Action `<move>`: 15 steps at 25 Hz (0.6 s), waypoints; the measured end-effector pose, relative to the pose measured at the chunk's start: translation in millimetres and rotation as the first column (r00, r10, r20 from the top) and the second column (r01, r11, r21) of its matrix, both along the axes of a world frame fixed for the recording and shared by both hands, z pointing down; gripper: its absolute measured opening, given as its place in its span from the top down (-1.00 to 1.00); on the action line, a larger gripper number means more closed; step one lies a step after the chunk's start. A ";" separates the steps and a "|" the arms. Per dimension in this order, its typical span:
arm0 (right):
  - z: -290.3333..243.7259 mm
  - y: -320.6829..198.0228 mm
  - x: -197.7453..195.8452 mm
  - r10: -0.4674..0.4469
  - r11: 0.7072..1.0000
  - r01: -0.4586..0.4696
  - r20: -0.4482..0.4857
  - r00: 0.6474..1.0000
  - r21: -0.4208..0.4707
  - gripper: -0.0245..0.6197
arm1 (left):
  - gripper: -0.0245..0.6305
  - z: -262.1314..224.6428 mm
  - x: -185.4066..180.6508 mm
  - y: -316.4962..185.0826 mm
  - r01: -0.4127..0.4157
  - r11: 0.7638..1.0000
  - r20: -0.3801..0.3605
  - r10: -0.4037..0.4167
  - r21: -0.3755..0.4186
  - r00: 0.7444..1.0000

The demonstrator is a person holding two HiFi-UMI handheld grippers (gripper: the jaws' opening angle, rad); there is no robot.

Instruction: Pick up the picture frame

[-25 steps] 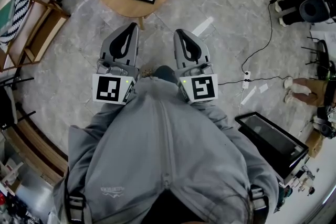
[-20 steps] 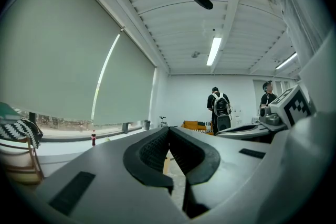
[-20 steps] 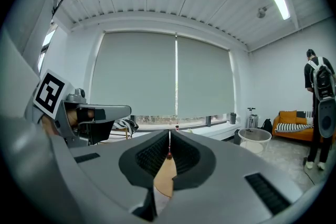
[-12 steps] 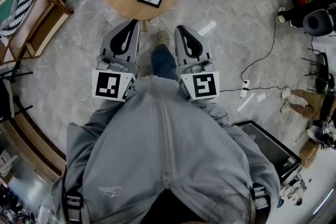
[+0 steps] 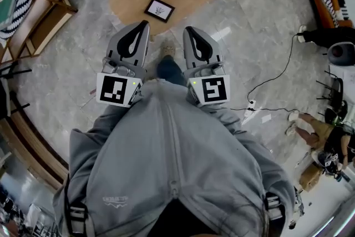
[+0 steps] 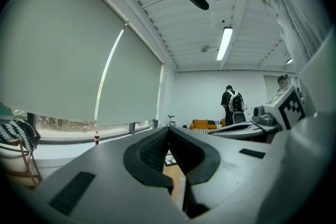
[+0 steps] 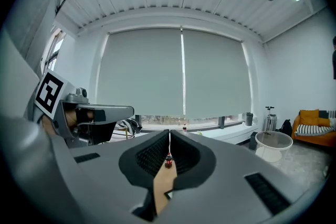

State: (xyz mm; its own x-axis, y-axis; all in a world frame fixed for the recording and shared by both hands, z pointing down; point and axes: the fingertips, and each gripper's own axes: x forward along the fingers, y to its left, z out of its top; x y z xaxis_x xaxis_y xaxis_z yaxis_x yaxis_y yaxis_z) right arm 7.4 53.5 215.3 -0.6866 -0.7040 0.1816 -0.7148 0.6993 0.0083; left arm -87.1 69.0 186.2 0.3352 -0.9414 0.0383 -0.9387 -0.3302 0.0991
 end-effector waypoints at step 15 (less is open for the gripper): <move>-4.7 -112.2 6.0 -0.146 0.989 0.146 0.000 0.989 -0.010 0.82 | 0.87 -13.4 7.5 -96.8 0.147 0.989 0.002 -0.147 0.017 0.989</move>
State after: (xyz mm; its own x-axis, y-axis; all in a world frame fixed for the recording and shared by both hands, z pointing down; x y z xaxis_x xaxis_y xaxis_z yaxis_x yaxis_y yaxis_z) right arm 13.4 -58.8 210.7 -0.7814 -0.5946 0.1891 -0.6053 0.7960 0.0015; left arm -79.6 -27.8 172.7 0.1930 -0.9809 0.0225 -0.9775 -0.1902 0.0917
